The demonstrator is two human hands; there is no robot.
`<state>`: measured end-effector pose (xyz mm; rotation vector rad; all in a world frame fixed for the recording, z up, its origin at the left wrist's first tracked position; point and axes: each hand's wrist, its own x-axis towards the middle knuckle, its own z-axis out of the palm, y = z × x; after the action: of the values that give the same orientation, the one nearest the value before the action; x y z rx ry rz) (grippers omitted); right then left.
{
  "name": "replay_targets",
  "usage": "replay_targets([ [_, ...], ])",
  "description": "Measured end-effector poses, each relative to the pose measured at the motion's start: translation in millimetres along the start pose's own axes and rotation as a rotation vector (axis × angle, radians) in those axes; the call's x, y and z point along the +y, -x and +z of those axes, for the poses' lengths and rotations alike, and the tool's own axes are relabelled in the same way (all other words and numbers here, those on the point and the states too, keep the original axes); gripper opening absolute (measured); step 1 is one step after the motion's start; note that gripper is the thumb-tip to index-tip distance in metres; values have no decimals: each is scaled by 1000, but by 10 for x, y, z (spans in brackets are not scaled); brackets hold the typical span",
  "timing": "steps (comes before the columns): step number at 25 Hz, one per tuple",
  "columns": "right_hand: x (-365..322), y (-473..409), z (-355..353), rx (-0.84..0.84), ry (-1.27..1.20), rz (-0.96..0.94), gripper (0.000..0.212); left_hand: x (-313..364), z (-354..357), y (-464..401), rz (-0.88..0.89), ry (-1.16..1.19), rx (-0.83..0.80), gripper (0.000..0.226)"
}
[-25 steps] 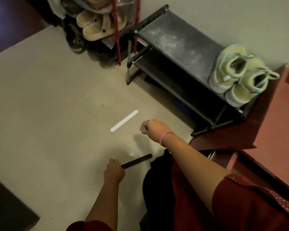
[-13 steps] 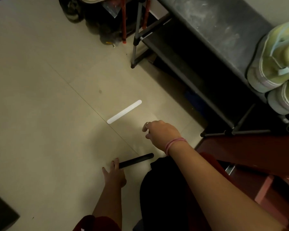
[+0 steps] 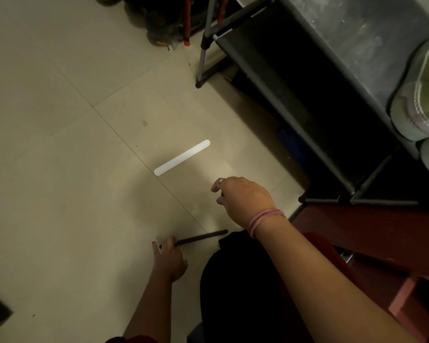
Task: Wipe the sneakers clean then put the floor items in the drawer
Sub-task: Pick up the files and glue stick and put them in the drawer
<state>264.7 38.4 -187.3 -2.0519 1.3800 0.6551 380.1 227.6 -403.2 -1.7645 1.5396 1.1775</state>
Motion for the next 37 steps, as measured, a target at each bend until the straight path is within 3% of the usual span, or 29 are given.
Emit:
replay_targets([
  [2,16,30,19,3,5,-8,37,16,-95,0,66,36,98,41],
  [4,18,56,30,12,-6,-28,44,50,-216,-19,176,226,309,31],
  [7,19,101,3,13,-56,-31,65,105,-631,92,332,551,657,19],
  [9,-3,141,-55,-15,-72,-30,80,165,-992,272,454,667,783,19],
  [11,-18,151,-97,-23,-52,-45,81,248,-1318,491,598,752,825,21],
  [15,4,123,-143,49,-61,64,40,198,-1714,610,792,1117,704,16],
  [16,19,123,-164,80,-82,129,37,135,-1758,526,750,1283,657,16],
  [18,43,132,-201,108,-81,221,38,-31,-1787,210,475,1441,678,16],
  [20,49,139,-216,95,-60,250,39,-215,-1742,-229,138,1054,691,23],
  [21,47,137,-215,85,-53,255,40,-296,-1696,-441,33,803,604,28],
  [23,53,133,-219,82,-37,260,39,-371,-1620,-723,-119,446,362,40],
  [25,58,129,-225,90,-34,267,39,-372,-1584,-853,-155,226,203,48],
  [28,49,123,-247,84,-32,278,38,-362,-1600,-919,-171,192,138,50],
  [37,3,136,-240,61,6,261,35,-371,-1690,-1026,-194,383,103,52],
])
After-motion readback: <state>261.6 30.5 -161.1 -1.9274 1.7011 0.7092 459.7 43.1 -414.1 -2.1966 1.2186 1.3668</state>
